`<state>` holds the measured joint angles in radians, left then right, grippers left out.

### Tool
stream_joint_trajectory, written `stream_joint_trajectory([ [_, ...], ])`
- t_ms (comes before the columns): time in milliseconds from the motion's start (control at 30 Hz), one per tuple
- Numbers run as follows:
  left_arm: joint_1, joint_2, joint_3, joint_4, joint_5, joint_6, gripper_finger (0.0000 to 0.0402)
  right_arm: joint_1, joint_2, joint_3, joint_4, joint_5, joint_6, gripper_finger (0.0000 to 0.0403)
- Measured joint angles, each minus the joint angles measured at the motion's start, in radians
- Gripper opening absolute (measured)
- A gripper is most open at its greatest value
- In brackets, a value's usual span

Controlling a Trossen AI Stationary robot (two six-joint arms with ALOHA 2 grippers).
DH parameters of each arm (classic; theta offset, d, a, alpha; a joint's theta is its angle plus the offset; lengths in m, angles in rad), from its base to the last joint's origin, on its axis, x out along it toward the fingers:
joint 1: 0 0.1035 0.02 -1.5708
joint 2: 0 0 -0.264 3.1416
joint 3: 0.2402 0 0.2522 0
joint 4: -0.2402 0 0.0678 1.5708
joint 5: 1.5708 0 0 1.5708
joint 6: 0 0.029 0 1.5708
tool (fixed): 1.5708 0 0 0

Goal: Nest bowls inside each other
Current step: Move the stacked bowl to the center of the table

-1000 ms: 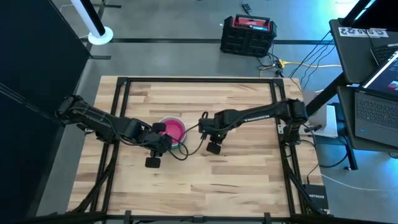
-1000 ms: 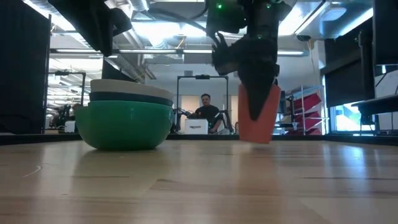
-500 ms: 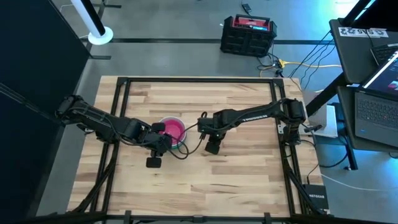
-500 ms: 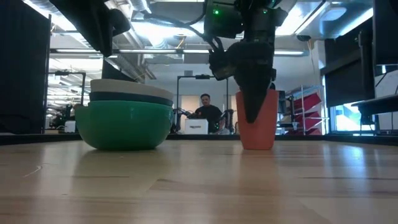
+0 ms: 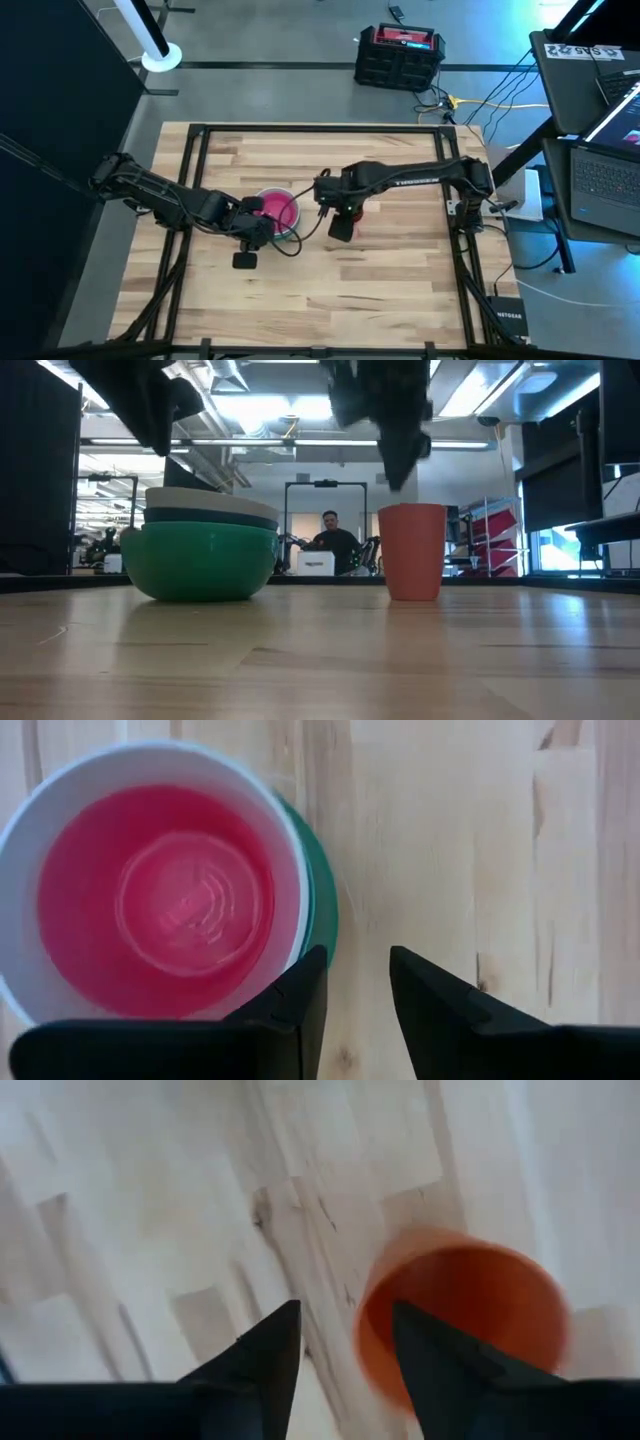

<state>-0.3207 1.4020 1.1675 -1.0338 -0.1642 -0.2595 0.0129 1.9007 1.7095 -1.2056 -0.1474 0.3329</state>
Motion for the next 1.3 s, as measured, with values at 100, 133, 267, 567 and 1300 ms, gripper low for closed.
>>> stream_joint_trajectory([
  [100,0.0,-0.03,0.0,-0.108,0.0,0.002,0.002,0.026,-0.015,0.1,-0.08,0.068,0.008,0.0114],
  [133,0.0,-0.048,-0.009,-0.13,0.002,-0.006,0.0013,0.043,-0.032,0.112,-0.086,0.095,0.026,0.0105],
  [267,0.002,-0.142,-0.119,-0.112,0.029,-0.053,0.0009,0.108,-0.101,0.155,-0.108,0.206,0.097,0.0071],
  [567,0.005,-0.353,-0.368,-0.069,0.09,-0.159,0.0,0.258,-0.251,0.246,-0.153,0.451,0.259,0.0],
  [1300,0.331,-0.14,-0.494,0.284,0.133,0.068,0.0,0.448,-0.267,0.245,-0.156,0.63,0.478,0.0],
])
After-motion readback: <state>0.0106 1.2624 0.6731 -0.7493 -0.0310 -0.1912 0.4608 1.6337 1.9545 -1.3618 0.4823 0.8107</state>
